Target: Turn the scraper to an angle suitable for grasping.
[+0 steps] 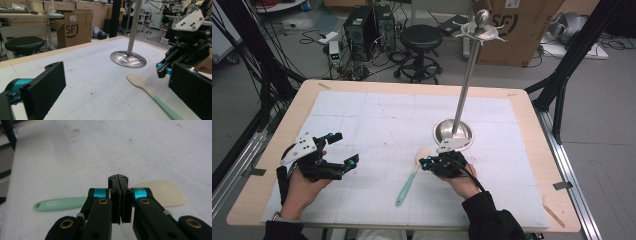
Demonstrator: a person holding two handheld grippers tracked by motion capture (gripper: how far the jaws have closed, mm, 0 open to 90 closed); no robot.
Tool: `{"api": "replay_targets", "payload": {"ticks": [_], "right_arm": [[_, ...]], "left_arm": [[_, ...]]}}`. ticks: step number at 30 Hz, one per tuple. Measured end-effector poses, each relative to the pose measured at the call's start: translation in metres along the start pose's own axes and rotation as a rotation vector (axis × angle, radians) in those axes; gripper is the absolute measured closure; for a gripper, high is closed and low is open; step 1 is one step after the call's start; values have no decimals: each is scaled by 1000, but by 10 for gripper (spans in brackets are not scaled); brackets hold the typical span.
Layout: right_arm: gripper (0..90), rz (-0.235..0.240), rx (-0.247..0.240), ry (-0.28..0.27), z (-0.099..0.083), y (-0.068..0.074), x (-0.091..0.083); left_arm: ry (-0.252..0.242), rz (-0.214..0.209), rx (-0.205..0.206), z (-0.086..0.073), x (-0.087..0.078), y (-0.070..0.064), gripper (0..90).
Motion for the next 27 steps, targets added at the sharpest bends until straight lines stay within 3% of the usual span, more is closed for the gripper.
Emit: {"api": "replay_targets", "payload": {"ticks": [12,27], "right_arm": [[896,11,-12,97,9,0,36],[899,-23,-39,190,5,1,52]], "left_arm": [[5,6,0,-1,-2,0,17],[12,7,-2,-4,-1,1,17]]}}
Point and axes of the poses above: each handheld gripper's, and its own axes: x roughly forward along the jaws, z roughly out of its top, y roughly to its left, the point moved 5 cm from there along x, roughly forward along the jaws, and after that the axes turned 5 degrees about y, right-handed, at the moved point
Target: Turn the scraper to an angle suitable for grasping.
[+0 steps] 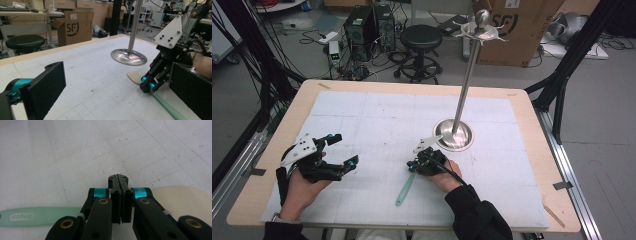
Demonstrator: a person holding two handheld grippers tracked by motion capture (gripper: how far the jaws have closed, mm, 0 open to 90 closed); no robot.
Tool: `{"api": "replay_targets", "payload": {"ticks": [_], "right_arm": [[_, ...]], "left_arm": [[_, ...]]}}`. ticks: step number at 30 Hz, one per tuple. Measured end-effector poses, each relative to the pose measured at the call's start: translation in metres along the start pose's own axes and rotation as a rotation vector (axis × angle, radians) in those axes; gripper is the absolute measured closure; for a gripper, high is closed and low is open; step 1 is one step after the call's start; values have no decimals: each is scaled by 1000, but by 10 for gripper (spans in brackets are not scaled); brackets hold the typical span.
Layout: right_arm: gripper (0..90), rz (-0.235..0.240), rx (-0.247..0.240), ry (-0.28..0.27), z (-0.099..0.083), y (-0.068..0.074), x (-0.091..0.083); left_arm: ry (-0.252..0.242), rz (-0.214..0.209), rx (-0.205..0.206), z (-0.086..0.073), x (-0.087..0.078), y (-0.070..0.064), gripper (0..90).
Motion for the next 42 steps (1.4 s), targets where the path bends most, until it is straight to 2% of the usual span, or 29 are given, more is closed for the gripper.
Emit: {"api": "replay_targets", "payload": {"ticks": [7,16,25,29,38,42], "right_arm": [[900,-9,-24,3,-5,0,-3],[900,19,6,-25,-20,-2,-14],[900,21,18,-47,-35,-2,-25],[900,5,11,-42,-41,-2,-31],[900,0,33,-51,-56,0,-43],[900,-13,21,-55,-59,0,-45]], "left_arm": [[-5,3,-4,0,-2,1,17],[2,4,-5,-2,-3,0,17],[7,5,3,-3,-2,-1,17],[12,5,0,-4,-1,-1,17],[10,5,3,-3,-1,-2,17],[15,3,5,-4,1,-2,17]]}}
Point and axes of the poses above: each handheld gripper's, and its own axes: x roughly forward along the jaws, z roughly out of its top, y roughly to its left, the point moved 5 cm from there along x, roughly forward along the jaws, and after that the axes turned 5 degrees about y, right-handed, at the moved point
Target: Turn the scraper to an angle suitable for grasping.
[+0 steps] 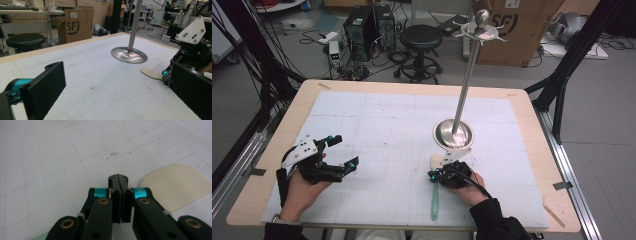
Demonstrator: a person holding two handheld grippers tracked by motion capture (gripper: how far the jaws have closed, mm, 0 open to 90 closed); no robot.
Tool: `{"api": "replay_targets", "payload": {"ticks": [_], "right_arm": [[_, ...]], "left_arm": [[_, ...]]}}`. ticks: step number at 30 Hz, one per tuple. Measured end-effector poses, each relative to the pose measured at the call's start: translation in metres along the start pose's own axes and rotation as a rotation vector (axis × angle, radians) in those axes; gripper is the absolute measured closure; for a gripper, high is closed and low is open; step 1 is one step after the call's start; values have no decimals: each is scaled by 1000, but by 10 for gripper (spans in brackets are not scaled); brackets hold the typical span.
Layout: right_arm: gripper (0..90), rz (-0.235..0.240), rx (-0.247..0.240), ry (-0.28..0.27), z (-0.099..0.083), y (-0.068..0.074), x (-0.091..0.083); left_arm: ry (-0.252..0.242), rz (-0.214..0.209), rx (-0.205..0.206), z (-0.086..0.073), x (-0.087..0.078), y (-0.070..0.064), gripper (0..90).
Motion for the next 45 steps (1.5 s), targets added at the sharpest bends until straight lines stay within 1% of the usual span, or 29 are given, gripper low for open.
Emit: {"api": "replay_targets", "payload": {"ticks": [1,3,4,5,7,10,11,15,16,20,21,22,23,24,25,26,28,29,31,32,35,37,38,39,40,42,43,44,45], "right_arm": [[900,-10,-40,0,1,0,0],[900,-39,-22,-12,2,-4,0],[900,-39,-22,-12,2,-4,0],[900,-31,-14,-24,3,-8,2],[900,-30,-17,-27,4,-8,4],[900,-35,-17,-21,3,-8,3],[900,-50,-18,-11,3,-8,1],[900,-62,-8,2,-1,-10,-3],[900,-66,5,6,-4,-12,-7],[900,-74,15,9,-10,-14,-13],[900,-79,21,15,-15,-17,-18],[900,-79,21,15,-15,-17,-18],[900,-85,31,16,-20,-19,-24],[900,-90,31,13,-24,-20,-27],[900,-90,31,13,-24,-20,-27],[900,-96,52,16,-31,-21,-34],[900,-101,55,13,-34,-22,-37],[900,-109,61,10,-39,-23,-42],[900,-109,59,6,-41,-23,-43],[900,-120,38,5,-41,-20,-45],[900,-77,31,-61,-38,-12,-59],[900,-50,16,-82,-40,-2,-68],[900,-50,16,-82,-40,-2,-68],[900,-28,6,-73,-46,8,-73],[900,-28,6,-73,-46,8,-73],[900,-22,-7,-44,-55,16,-73],[900,-7,-13,-35,-61,22,-72],[900,4,-11,-28,-63,24,-72],[900,6,-20,-22,-64,25,-70]], "left_arm": [[2,-4,1,0,1,0,17],[8,-6,4,-1,4,-1,17],[8,-6,4,-1,4,-1,17],[8,-7,1,-1,5,-2,17],[8,-9,4,0,7,-2,17],[14,-12,6,0,10,-2,17],[17,-14,7,0,10,-2,17],[13,-16,5,0,9,-1,17],[10,-14,2,0,9,-1,17],[6,-16,3,1,9,-1,17],[6,-16,5,1,9,-2,17],[6,-16,5,1,9,-2,17],[6,-16,6,1,9,-2,17],[7,-15,6,1,9,-2,17],[7,-15,6,1,9,-2,17],[7,-15,7,1,9,-2,17],[8,-15,9,1,9,-3,17],[10,-16,10,1,10,-3,17],[11,-14,11,0,11,-4,17],[14,-17,14,0,12,-5,17],[16,-21,17,1,13,-6,17],[16,-25,20,1,14,-6,17],[14,-22,17,1,14,-6,17],[15,-21,15,0,14,-5,17],[16,-21,14,0,15,-5,17],[17,-22,17,0,15,-6,17],[17,-22,18,0,15,-6,17],[13,-23,18,1,16,-7,17],[13,-23,18,1,16,-7,17]]}}
Point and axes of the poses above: each handheld gripper's, and its own axes: x roughly forward along the jaws, z roughly out of its top, y roughly to its left, the point moved 5 cm from there along x, roughly forward along the jaws, and after that the axes turned 5 degrees about y, right-handed, at the moved point
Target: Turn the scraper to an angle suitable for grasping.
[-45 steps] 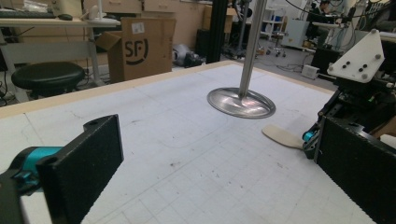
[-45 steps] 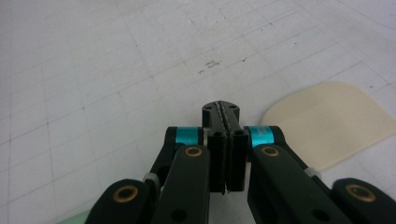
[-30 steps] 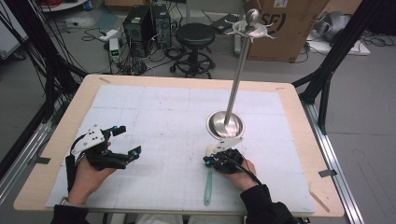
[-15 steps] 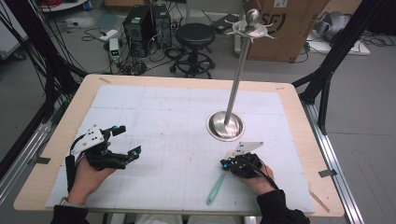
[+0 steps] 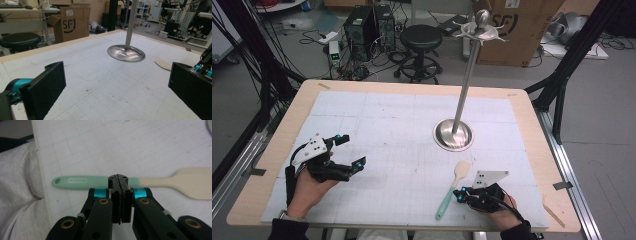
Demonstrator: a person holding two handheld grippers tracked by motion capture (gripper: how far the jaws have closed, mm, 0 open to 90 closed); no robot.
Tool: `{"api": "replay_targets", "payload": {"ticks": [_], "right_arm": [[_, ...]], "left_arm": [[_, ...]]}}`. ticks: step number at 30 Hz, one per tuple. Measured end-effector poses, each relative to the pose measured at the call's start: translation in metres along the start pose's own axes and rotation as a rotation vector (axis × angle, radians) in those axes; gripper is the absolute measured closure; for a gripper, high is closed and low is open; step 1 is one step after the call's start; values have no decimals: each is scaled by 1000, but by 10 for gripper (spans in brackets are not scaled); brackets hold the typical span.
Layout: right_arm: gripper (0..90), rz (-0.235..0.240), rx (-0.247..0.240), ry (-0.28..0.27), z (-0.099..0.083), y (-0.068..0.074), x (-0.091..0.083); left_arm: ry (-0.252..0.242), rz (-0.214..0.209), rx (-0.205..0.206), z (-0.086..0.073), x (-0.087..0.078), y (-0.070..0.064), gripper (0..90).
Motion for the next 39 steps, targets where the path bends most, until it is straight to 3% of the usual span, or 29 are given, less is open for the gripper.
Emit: {"api": "replay_targets", "payload": {"ticks": [9,22,29,35,36,37,39], "right_arm": [[900,54,-38,53,2,11,15],[900,-15,-40,44,33,9,45],[900,-29,-10,10,51,-2,65],[900,-19,6,-6,57,-9,66],[900,-24,18,-25,59,-13,62],[900,-54,48,-49,62,-26,51],[900,-104,60,-32,61,-42,46]], "left_arm": [[11,-3,7,0,1,-1,17],[20,10,13,-4,-4,-3,17],[22,18,7,-6,-6,-1,17],[17,15,9,-5,-6,-2,17],[16,12,11,-5,-7,-2,17],[15,13,6,-5,-7,-2,17],[19,16,6,-6,-7,-1,17]]}}
Point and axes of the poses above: each handheld gripper's, and its own axes: x roughly forward along the jaws, z roughly out of its top, y roughly to its left, the point moved 5 cm from there along x, roughly forward along the jaws, and after that the axes turned 5 degrees about y, right-handed, at the moved point
